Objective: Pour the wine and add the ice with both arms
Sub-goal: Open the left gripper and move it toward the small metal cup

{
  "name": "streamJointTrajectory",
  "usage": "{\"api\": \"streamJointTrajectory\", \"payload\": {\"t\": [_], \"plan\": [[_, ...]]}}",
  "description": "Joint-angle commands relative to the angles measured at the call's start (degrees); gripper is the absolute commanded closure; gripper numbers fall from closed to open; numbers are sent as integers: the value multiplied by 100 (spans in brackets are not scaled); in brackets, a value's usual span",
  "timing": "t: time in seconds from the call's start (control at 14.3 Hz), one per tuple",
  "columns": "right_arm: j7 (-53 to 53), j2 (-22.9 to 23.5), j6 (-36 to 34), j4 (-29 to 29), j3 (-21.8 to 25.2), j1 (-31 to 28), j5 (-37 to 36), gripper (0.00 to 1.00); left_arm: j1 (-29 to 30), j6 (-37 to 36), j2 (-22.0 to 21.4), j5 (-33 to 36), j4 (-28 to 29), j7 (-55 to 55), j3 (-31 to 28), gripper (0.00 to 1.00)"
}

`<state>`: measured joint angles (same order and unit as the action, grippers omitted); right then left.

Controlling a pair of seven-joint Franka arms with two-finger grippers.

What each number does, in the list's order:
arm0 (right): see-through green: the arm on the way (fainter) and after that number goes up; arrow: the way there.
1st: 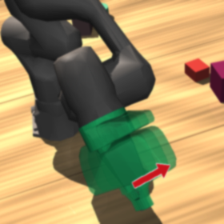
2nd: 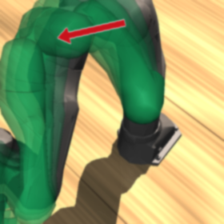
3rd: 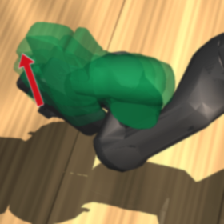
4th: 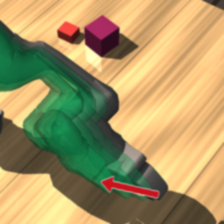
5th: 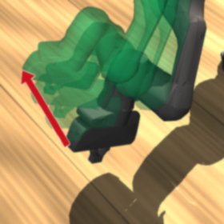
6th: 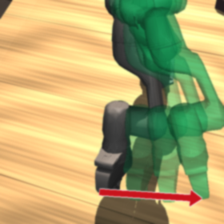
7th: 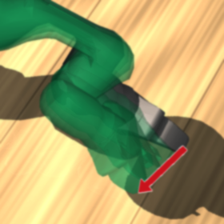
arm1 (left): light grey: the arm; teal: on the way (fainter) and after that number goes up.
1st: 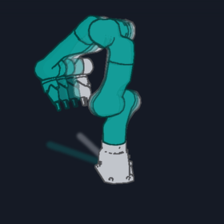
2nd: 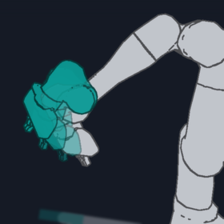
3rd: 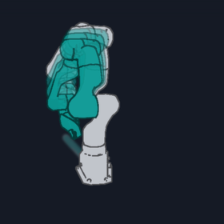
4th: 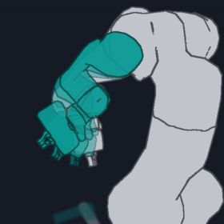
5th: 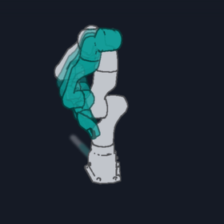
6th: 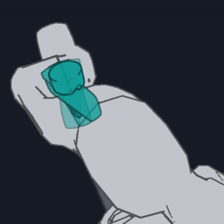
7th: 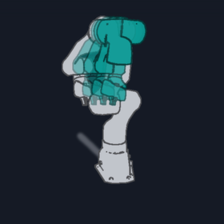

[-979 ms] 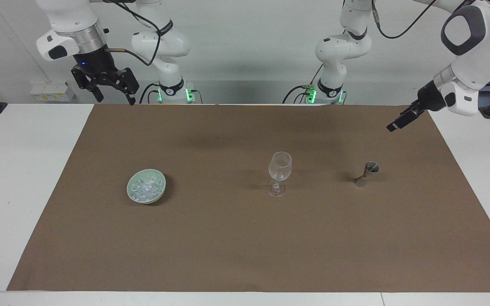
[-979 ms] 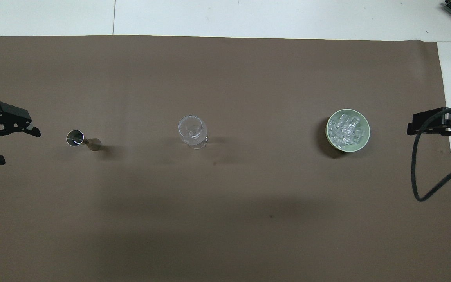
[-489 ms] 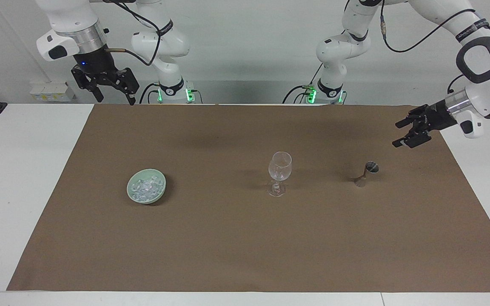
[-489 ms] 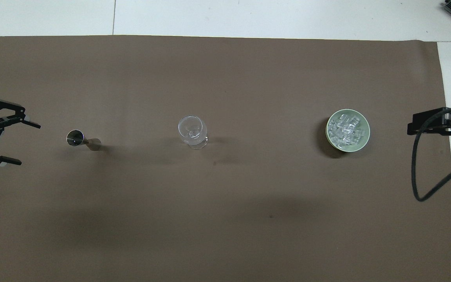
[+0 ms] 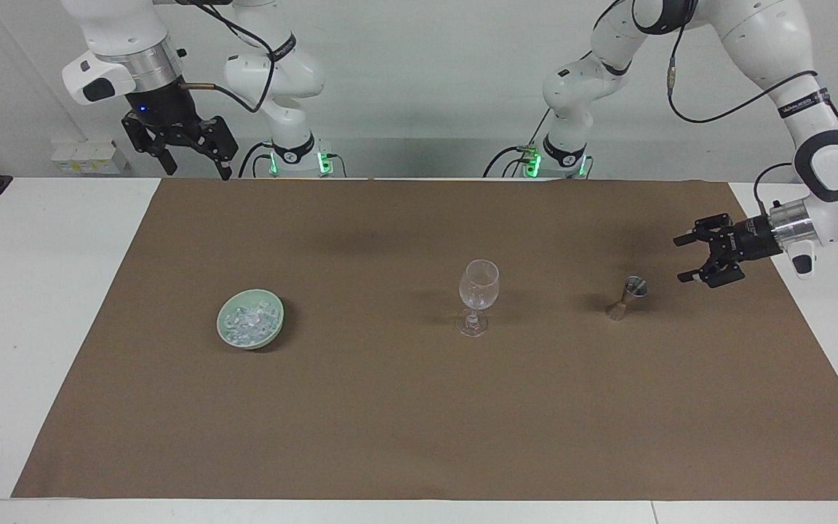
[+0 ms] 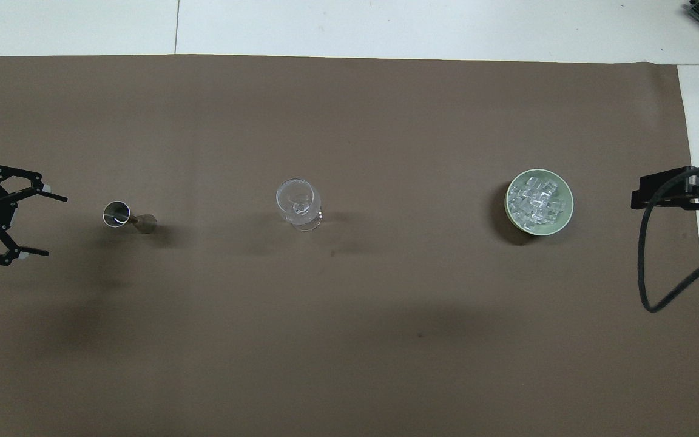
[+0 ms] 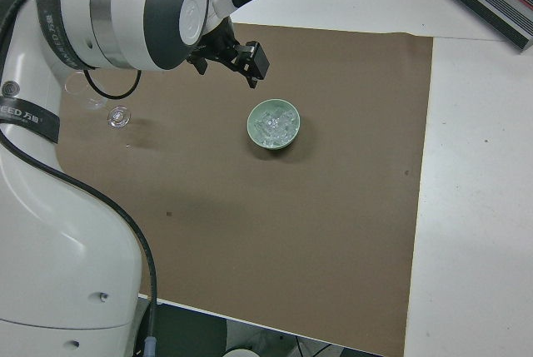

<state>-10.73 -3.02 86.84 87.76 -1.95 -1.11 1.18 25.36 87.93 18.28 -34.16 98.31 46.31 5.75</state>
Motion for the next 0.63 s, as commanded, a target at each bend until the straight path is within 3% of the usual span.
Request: {"api": "streamJointTrajectory", "payload": {"t": [0.0,0.14,0.56], "plan": [[79,-41,-80,22,-16,-83,146,0,248,268,139,-642,426,107,58,0],[79,-49,-80,21,-16,-74,146,0,391,495,500,-915,435,107,58,0],[79,-41,-80,21,-16,-74,146,0,241,1207,658,-1793,865,247,67,0]]}}
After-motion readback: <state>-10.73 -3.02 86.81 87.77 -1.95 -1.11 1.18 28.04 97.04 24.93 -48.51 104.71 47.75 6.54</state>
